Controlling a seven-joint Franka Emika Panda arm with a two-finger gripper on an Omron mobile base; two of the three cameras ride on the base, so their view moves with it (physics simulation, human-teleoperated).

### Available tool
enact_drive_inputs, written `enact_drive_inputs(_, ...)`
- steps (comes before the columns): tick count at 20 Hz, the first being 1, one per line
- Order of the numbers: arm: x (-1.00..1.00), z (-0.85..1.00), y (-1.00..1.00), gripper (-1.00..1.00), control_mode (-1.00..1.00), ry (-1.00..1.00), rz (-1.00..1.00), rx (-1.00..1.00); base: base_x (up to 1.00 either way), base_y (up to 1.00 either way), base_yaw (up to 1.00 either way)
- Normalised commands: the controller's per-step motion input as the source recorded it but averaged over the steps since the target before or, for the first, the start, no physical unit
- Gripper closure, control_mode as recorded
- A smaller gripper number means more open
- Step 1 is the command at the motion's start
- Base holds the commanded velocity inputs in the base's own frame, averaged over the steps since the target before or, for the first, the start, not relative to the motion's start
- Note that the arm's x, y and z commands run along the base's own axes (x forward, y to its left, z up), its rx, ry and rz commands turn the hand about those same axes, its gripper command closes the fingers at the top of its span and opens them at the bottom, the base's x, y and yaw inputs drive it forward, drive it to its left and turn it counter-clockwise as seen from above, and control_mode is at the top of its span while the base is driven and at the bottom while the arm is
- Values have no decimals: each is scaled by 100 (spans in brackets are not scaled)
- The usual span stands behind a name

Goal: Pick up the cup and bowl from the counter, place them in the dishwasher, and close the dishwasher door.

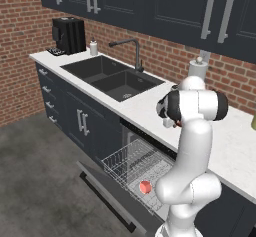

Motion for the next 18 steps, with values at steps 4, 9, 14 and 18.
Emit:
enact_drive_inputs(4, -23, 6, 0, 100, -100, -20, 0, 0, 0, 0, 0)
enact_drive_inputs(9, -75, 54, 56, 100, -100, -23, 10, 0, 0, 0, 0)
enact_drive_inputs(14, -80, 48, 100, 100, -100, -17, 19, -1, 0, 0, 0)
enact_drive_inputs(18, -54, 100, 100, 100, -100, 3, 9, -9, 0, 0, 0)
